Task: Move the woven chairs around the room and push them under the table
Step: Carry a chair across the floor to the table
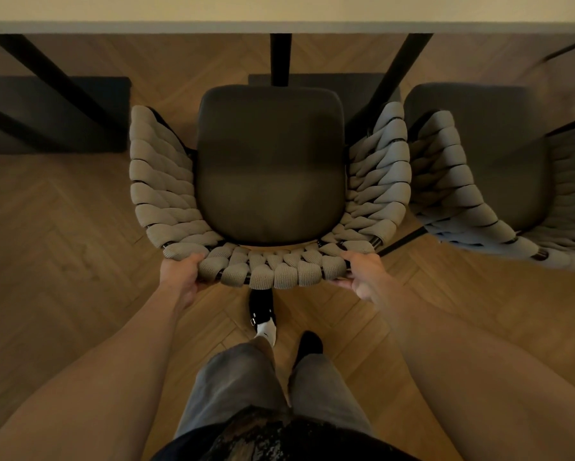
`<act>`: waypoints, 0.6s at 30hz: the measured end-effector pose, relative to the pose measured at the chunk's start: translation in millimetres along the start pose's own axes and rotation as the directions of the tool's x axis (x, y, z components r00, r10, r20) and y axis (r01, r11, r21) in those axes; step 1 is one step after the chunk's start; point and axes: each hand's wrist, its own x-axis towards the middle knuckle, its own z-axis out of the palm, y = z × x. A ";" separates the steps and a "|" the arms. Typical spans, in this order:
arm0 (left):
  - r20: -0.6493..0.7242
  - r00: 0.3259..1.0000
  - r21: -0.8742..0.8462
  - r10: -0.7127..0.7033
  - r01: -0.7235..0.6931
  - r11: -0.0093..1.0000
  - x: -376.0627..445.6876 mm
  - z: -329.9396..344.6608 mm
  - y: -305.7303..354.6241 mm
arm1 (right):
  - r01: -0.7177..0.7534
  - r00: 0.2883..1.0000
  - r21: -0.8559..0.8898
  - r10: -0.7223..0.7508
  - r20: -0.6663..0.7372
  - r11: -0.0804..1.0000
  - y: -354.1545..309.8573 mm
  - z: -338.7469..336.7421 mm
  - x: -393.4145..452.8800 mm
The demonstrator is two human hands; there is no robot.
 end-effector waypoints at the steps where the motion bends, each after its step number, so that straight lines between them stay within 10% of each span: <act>1: 0.002 1.000 0.002 0.003 -0.003 1.000 0.2 0.2 0.7 | 0.001 1.000 -0.005 -0.001 0.000 1.000 0.0 0.5 0.3; 18: -0.006 1.000 -0.003 -0.007 0.007 1.000 7.3 -1.0 -5.0 | -0.001 0.999 -0.012 0.002 0.039 1.000 -1.5 -5.4 -3.0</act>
